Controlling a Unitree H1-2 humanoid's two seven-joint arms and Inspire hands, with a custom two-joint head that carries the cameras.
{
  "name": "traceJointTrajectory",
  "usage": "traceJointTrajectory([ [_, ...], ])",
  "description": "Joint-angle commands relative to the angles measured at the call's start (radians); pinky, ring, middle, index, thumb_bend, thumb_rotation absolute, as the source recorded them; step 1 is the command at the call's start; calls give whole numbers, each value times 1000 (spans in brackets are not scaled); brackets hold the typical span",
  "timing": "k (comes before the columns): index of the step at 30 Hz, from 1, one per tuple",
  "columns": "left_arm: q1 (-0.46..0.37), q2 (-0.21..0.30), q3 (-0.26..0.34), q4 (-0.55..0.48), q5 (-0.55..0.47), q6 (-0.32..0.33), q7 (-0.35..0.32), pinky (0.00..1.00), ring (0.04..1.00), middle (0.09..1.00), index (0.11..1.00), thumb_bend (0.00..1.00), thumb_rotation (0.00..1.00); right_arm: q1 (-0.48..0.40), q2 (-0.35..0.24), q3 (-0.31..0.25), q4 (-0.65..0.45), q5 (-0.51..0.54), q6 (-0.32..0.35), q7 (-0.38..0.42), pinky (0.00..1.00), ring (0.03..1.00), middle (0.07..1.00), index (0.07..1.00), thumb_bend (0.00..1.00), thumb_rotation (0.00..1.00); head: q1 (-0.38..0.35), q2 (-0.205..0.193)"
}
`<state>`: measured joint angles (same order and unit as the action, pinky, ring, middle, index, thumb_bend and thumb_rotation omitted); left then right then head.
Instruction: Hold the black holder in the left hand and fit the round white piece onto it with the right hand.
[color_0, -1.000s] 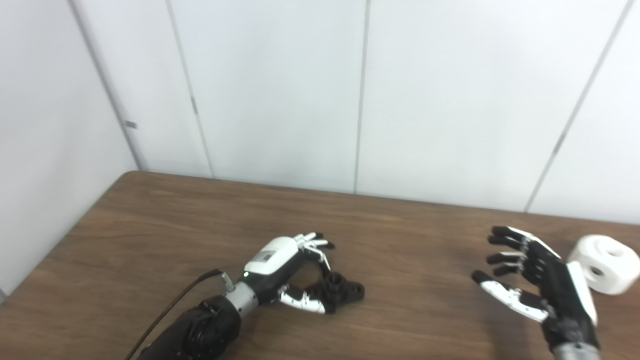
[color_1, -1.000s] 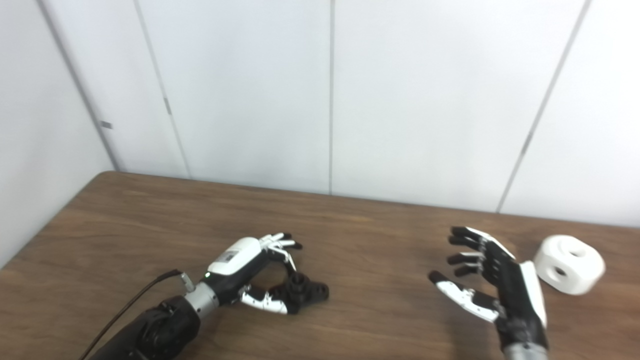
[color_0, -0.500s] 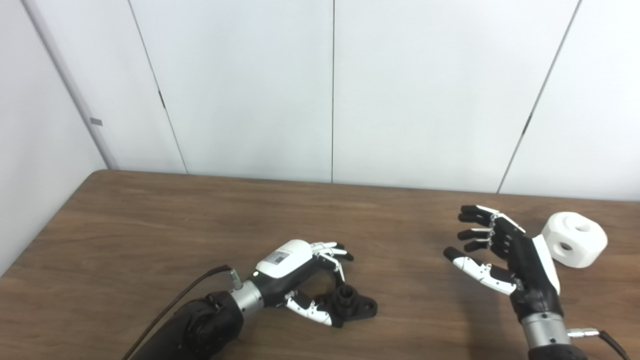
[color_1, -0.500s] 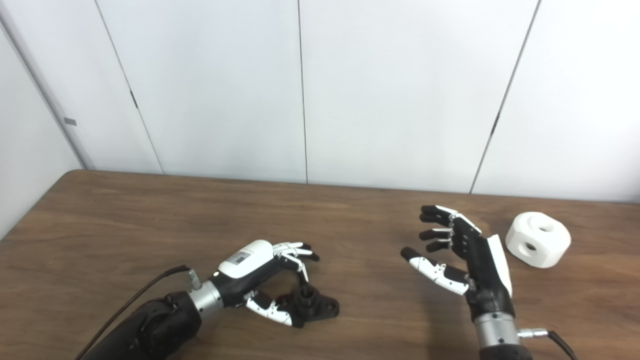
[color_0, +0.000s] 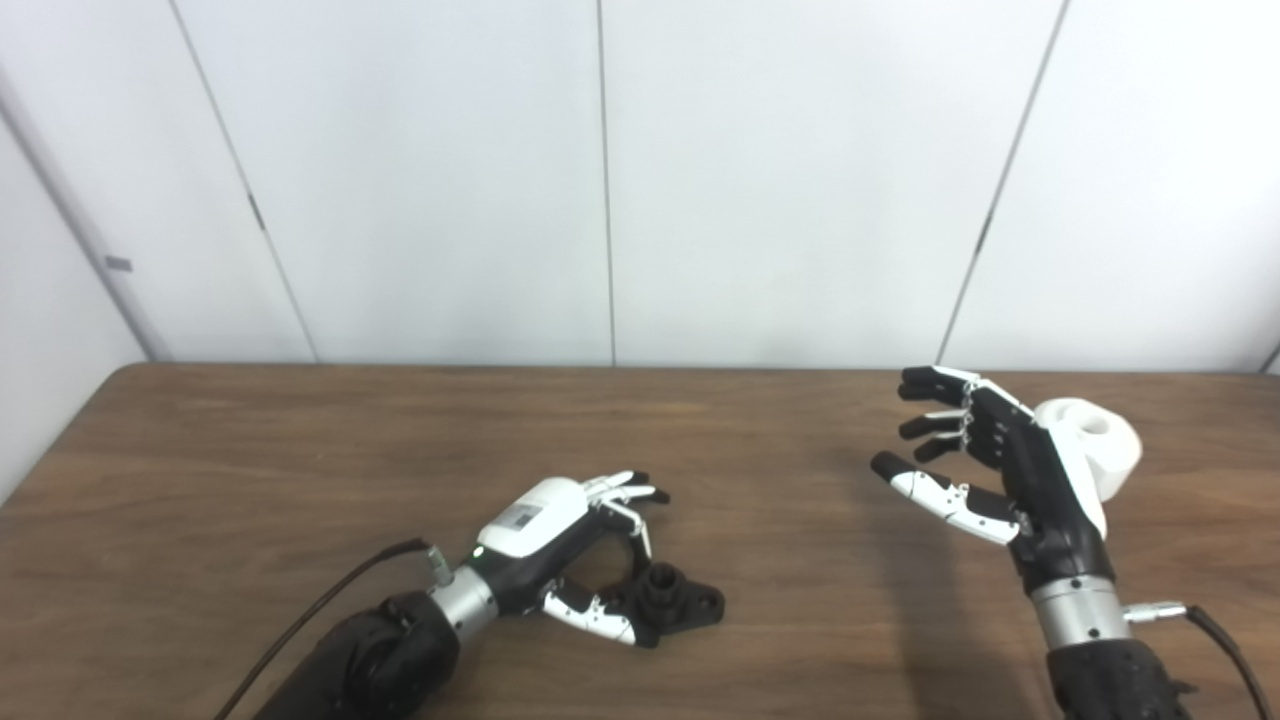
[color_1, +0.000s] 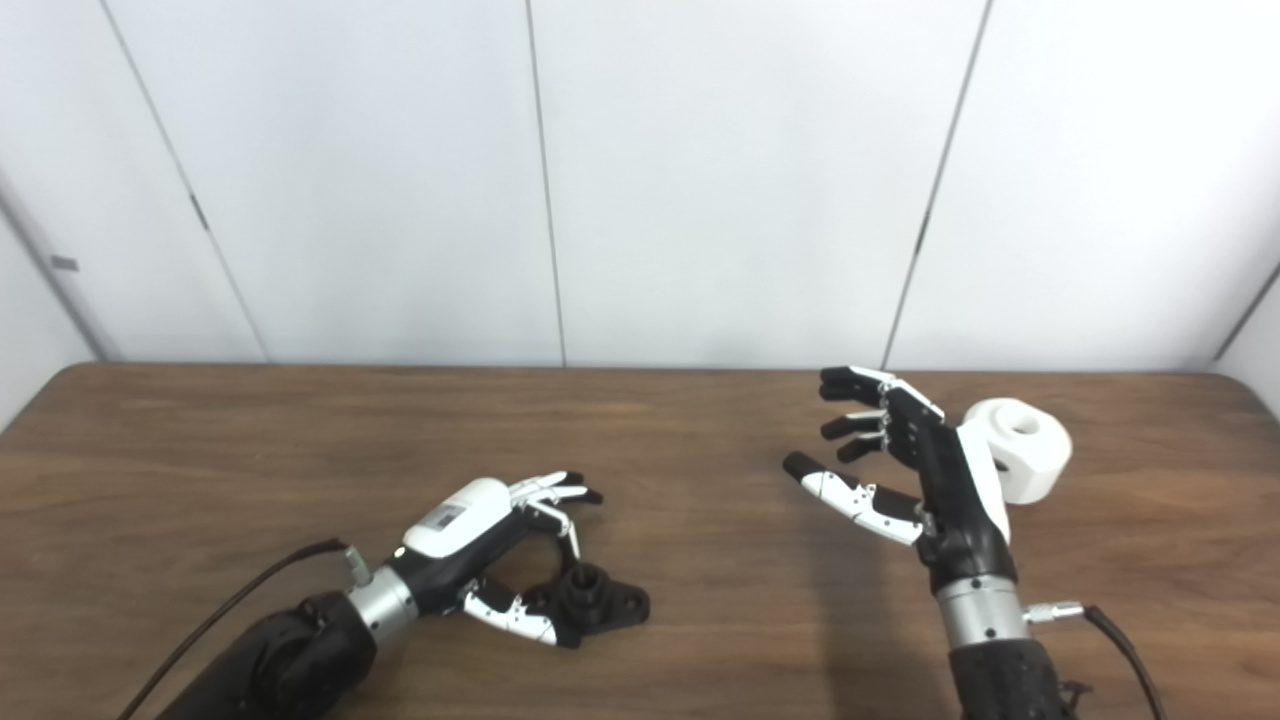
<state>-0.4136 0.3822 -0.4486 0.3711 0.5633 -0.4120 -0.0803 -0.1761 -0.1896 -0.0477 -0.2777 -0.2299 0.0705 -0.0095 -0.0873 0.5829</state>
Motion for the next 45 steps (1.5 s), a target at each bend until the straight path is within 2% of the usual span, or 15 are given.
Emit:
traceJointTrajectory([
  [1, 40, 6, -28, 62, 51, 75, -62, 975, 982, 900, 484, 523, 53, -44, -20, -12, -47, 8, -8, 9, 505, 605, 719, 713, 512, 313, -1, 0],
  [5, 41, 12, -27, 71, 41, 72, -64, 986, 983, 903, 484, 523, 52, -80, -77, -36, -54, 13, 5, 28, 499, 597, 713, 716, 534, 294, -102, -27],
  [6, 40, 16, -27, 78, 40, 63, -59, 985, 982, 903, 484, 523, 52, -93, -99, -42, -53, 0, 11, 33, 500, 601, 714, 718, 550, 303, -152, -37],
  [8, 39, 26, -25, 92, 38, 42, -46, 961, 970, 889, 484, 523, 51, -118, -145, -46, -58, -70, 34, 37, 507, 626, 730, 720, 628, 351, -217, -58],
  [10, 39, 34, -20, 103, 28, 16, -33, 955, 963, 883, 484, 522, 50, -137, -188, -43, -69, -145, 69, 45, 509, 636, 740, 726, 648, 355, -273, -76],
  [13, 45, 50, -17, 92, 24, 14, -40, 945, 954, 881, 485, 521, 47, -154, -245, -35, -99, -250, 138, 65, 524, 662, 761, 747, 678, 305, -342, -103],
  [16, 49, 56, -17, 83, 21, 14, -45, 923, 945, 879, 485, 521, 45, -159, -315, -33, -129, -366, 215, 108, 554, 701, 782, 767, 694, 332, -378, -117],
  [20, 45, 56, -20, 124, 19, -19, -23, 910, 940, 874, 485, 520, 45, -153, -408, -55, -150, -441, 293, 190, 647, 828, 864, 809, 709, 371, -410, -134],
  [26, 34, 57, -28, 167, 22, -48, -5, 913, 943, 883, 485, 521, 48, -130, -521, -98, -161, -464, 367, 285, 743, 938, 961, 838, 760, 404, -419, -136],
  [28, 31, 57, -35, 177, 23, -54, 6, 910, 943, 884, 485, 521, 48, -123, -548, -104, -162, -453, 375, 315, 754, 943, 968, 848, 772, 406, -420, -135],
  [31, 26, 60, -54, 186, 16, -57, 26, 909, 942, 879, 485, 522, 49, -109, -594, -104, -162, -427, 380, 378, 723, 926, 969, 872, 870, 467, -414, -133],
  [35, 29, 67, -57, 181, 6, -54, 21, 926, 943, 880, 485, 522, 50, -106, -615, -92, -140, -436, 395, 442, 741, 940, 985, 883, 963, 485, -406, -130],
  [39, 30, 74, -62, 188, -3, -57, 41, 932, 941, 880, 485, 522, 50, -116, -573, -122, -90, -473, 399, 491, 759, 958, 994, 891, 966, 455, -402, -128],
  [41, 31, 77, -66, 189, -8, -57, 46, 939, 941, 875, 485, 522, 50, -122, -557, -135, -56, -439, 399, 498, 779, 976, 999, 906, 962, 448, -402, -128],
  [45, 37, 87, -74, 184, -6, -57, 50, 924, 937, 874, 485, 522, 50, -130, -542, -143, -7, -404, 399, 516, 746, 970, 1000, 911, 998, 467, -400, -124],
])
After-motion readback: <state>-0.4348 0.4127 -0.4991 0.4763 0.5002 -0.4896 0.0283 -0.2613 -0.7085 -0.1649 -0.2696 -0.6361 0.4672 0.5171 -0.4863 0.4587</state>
